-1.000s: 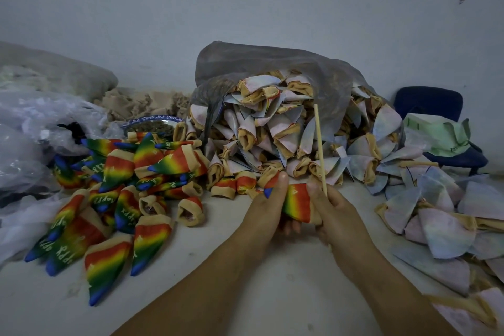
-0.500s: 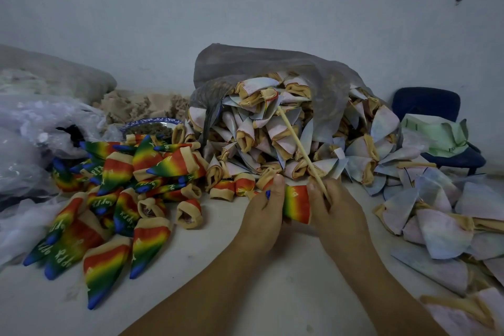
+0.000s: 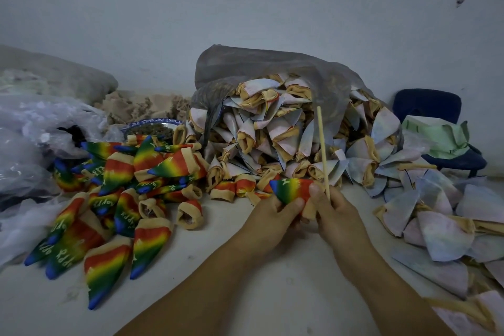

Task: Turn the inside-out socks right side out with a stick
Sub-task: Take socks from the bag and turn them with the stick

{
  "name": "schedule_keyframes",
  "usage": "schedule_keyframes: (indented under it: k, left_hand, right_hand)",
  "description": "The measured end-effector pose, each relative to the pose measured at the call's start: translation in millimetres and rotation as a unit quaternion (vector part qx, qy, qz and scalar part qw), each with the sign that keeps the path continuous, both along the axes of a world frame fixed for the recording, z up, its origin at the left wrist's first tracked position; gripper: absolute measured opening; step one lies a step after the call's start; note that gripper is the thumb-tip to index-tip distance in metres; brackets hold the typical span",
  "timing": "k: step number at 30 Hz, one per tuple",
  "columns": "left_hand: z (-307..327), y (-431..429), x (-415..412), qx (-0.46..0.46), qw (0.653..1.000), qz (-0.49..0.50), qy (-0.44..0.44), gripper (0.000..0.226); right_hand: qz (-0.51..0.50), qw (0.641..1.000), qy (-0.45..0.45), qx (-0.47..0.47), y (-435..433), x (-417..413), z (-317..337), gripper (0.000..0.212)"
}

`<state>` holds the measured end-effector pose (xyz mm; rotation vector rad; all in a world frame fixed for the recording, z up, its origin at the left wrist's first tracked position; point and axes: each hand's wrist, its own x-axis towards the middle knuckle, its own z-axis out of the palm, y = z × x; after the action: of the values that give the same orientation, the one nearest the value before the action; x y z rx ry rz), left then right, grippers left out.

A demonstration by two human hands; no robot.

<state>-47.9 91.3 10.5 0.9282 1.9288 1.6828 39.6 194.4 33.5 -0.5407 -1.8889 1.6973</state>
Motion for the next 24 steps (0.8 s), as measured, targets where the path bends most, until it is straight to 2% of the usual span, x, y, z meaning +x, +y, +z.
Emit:
schedule_keyframes:
  k: [1, 7, 13, 17, 19, 24]
  left_hand:
    - [1, 0, 1, 0.014, 1.000, 0.002, -0.003, 0.026]
    - [5, -3, 2, 0.075, 0.996, 0.036, -0.036, 0.038]
    - [4, -2, 3, 0.082, 0.993, 0.084, -0.001, 0.049]
    - [2, 0, 0, 0.085, 0.992, 0.097, -0.005, 0.050]
    - [2, 1, 0, 0.081, 0.992, 0.099, -0.004, 0.051]
    - [9, -1, -3, 0.107, 0.985, 0.105, -0.086, 0.059]
  right_hand:
    - [-0.006, 1.000, 0.005, -0.007, 0, 1, 0, 0.026]
    - [0.020, 1.000, 0.002, -0.023, -5, -1, 2, 0.029]
    - [0.088, 0.995, -0.046, -0.017, -10, 2, 2, 0.051]
    - [0.112, 0.990, -0.045, -0.071, -9, 4, 5, 0.029]
    - [0.125, 0.988, -0.035, -0.088, -9, 4, 6, 0.025]
    - [0.120, 0.992, -0.009, -0.038, -18, -5, 5, 0.014]
